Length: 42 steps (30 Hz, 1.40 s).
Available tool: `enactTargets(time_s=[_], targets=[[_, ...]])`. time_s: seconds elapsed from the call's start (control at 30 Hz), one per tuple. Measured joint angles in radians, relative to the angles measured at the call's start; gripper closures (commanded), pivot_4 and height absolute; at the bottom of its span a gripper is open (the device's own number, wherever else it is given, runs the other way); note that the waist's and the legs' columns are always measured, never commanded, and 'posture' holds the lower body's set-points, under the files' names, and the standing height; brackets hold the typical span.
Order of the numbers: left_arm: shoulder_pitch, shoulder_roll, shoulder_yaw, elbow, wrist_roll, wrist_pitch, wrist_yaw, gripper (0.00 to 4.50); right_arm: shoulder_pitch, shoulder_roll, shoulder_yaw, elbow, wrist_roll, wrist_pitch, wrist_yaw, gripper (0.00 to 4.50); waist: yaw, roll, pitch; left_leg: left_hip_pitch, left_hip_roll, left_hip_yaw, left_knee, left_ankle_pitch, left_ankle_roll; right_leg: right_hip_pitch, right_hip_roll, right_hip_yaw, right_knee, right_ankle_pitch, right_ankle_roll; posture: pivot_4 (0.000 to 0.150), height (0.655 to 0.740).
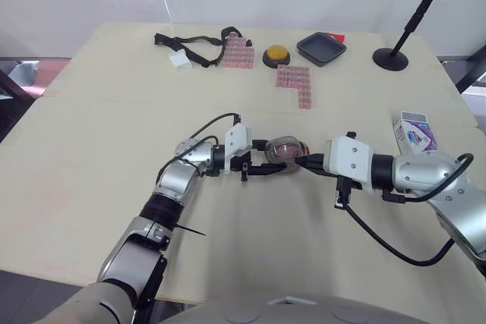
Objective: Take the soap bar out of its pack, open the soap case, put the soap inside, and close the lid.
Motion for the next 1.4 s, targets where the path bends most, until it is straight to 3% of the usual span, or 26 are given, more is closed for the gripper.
enactTargets(time_s=[0.3, 0.5, 0.67, 0.9, 1.4], targets=[[0.004, -0.002, 0.0, -0.002, 0.0, 0.0, 0.0, 2.59, 0.02, -0.1, -0.115, 0.094, 0.079, -0.06, 0.177, 4.47, 0.0, 0.0, 0.0, 0.0, 0.0, 0.0, 0.0, -0.001, 0.003, 0.0, 0.0, 0.0, 0.0, 0.0, 0.0, 0.15, 0.7338], [0.006, -0.001, 0.0, -0.004, -0.001, 0.0, -0.001, 2.59, -0.152, -0.105, -0.123, 0.151, 0.123, -0.041, 0.218, 4.47, -0.004, 0.0, 0.0, 0.001, 0.001, 0.0, 0.0, -0.002, 0.004, 0.0, 0.0, 0.0, 0.001, 0.0, 0.0, 0.15, 0.7338], [0.012, 0.003, 0.0, -0.016, -0.002, 0.005, -0.001, 2.59, -0.362, -0.045, -0.002, 0.12, 0.127, 0.079, 0.171, 4.47, -0.005, 0.0, 0.0, 0.001, 0.001, 0.0, 0.0, -0.001, 0.003, 0.0, 0.0, 0.0, 0.002, 0.0, 0.0, 0.15, 0.7338], [0.016, 0.006, -0.001, -0.031, -0.003, 0.023, -0.001, 2.59, -0.511, 0.02, 0.182, 0.062, 0.107, 0.25, 0.121, 4.47, 0.001, 0.0, 0.0, 0.001, 0.0, 0.001, 0.0, 0.001, 0.001, 0.0, 0.0, 0.0, 0.001, 0.0, 0.0, 0.15, 0.7338], [0.017, 0.006, -0.001, -0.033, -0.003, 0.025, -0.002, 2.59, -0.584, 0.058, 0.32, 0.082, 0.053, 0.345, 0.101, 4.47, 0.002, 0.0, 0.0, 0.0, -0.001, 0.001, 0.0, 0.001, -0.001, 0.0, 0.0, 0.0, 0.001, 0.0, 0.0, 0.15, 0.7338]])
